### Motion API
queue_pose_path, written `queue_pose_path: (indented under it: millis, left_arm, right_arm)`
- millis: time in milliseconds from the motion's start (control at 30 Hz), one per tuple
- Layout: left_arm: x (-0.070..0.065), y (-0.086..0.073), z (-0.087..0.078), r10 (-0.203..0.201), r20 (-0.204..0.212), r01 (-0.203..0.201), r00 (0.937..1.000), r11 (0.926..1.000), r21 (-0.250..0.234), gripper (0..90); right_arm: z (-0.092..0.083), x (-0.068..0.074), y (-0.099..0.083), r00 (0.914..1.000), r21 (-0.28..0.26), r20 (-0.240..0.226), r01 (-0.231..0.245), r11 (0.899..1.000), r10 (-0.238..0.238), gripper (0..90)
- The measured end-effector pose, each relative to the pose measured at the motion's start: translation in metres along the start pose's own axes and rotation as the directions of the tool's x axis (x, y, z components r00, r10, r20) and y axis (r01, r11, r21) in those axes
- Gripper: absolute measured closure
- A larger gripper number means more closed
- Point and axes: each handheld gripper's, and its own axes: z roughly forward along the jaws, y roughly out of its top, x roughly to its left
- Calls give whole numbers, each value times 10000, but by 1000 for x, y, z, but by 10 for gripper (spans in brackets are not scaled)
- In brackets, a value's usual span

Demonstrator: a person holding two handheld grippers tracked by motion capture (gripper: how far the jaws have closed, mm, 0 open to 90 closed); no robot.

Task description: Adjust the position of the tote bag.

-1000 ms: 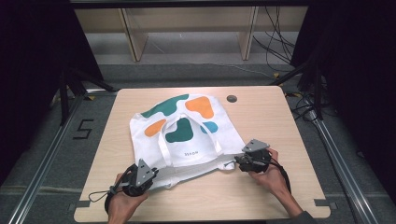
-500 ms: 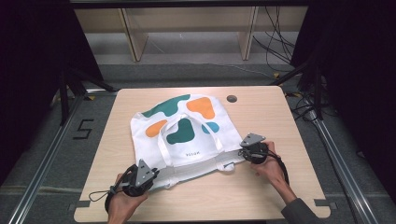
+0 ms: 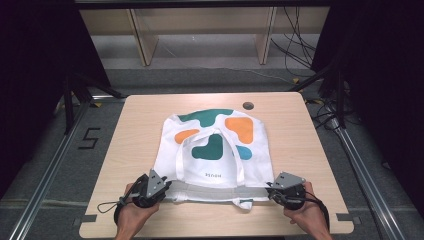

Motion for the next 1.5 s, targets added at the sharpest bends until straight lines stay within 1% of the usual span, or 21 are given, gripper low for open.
queue_pose_path:
  millis: [67, 133, 267, 433, 467, 533, 700, 767, 833, 900, 933, 967, 1067, 1100, 1133, 1167, 1267, 1300, 1400, 1467, 1500]
  left_arm:
    - [-1, -2, 2, -81, 27, 81, 10000, 9999, 131, 685]
    - [-3, -5, 5, -103, 4, 103, 9999, 9979, 647, 599]
    - [-2, -7, 6, -249, -201, 263, 9995, 9968, 756, 546]
    - [0, -15, -1, -838, -266, 857, 9961, 9929, 825, 450]
    - [1, -17, -3, -889, -360, 915, 9954, 9926, 795, 426]
    - [3, -20, -6, -985, -430, 1019, 9942, 9910, 868, 424]
    - [9, -20, -4, -867, -481, 907, 9951, 9920, 879, 537]
    - [11, -19, -1, -1004, -495, 1042, 9937, 9913, 802, 573]
    - [14, -17, 2, -778, -577, 827, 9953, 9928, 871, 614]
    - [14, -15, 7, -873, -600, 919, 9944, 9926, 795, 635]
    - [15, -14, 6, -648, -760, 723, 9950, 9924, 995, 651]
    - [15, -12, 10, -752, -683, 813, 9948, 9925, 910, 649]
    - [18, -11, 12, -684, -633, 743, 9956, 9926, 956, 654]
    - [18, -12, 16, -889, -456, 924, 9950, 9923, 830, 647]
    - [19, -12, 18, -916, -444, 951, 9948, 9920, 828, 651]
    - [20, -12, 19, -917, -472, 950, 9947, 9927, 748, 679]
    - [20, -11, 18, -951, -245, 966, 9952, 9928, 714, 763]
    - [20, -10, 16, -846, -195, 857, 9962, 9941, 672, 813]
    - [21, -8, 11, -555, -221, 568, 9982, 9967, 586, 834]
    - [21, -7, 6, -667, -212, 669, 9975, 9977, 85, 848]
    - [24, -5, 2, -173, -200, 171, 9996, 9998, -122, 852]
  right_arm:
    - [3, 0, 0, 9999, -50, 16, -112, 9999, 112, 806]
    - [7, 0, 1, 9999, -146, 27, -143, 9998, 144, 740]
    - [9, -1, 4, 9999, -385, 118, -35, 9993, 40, 728]
    - [9, -7, 9, 9999, -792, 147, -33, 9968, 45, 822]
    - [6, -11, 11, 9996, -1145, 259, -84, 9934, 114, 839]
    - [5, -12, 11, 9994, -1182, 281, -178, 9928, 213, 843]
    - [5, -12, 12, 9991, -1239, 319, -230, 9920, 271, 839]
    - [6, -13, 11, 9989, -1249, 313, -299, 9917, 340, 818]
    - [8, -13, 10, 9989, -1190, 331, -284, 9925, 326, 788]
    - [12, -12, 9, 9988, -976, 373, -272, 9949, 309, 766]
    - [15, -12, 9, 9989, -849, 426, -151, 9963, 188, 760]
    - [20, -10, 10, 9987, -569, 495, -82, 9983, 111, 756]
    - [24, -10, 11, 9987, -433, 511, 18, 9991, 5, 760]
    - [24, -10, 12, 9987, -414, 502, 2, 9991, 19, 764]
    - [26, -13, 13, 9980, -530, 579, 278, 9982, -247, 787]
    - [26, -12, 13, 9988, -454, 491, 73, 9989, -51, 808]
    - [25, -13, 13, 9994, -469, 329, 97, 9989, -81, 849]
    - [23, -13, 13, 9996, -550, 267, 144, 9984, -129, 864]
    - [20, -15, 14, 9995, -783, 256, 181, 9968, -162, 869]
    - [14, -17, 14, 9998, -1069, 203, -3, 9943, 25, 873]
    - [8, -19, 15, 9997, -1305, 158, -139, 9914, 161, 875]
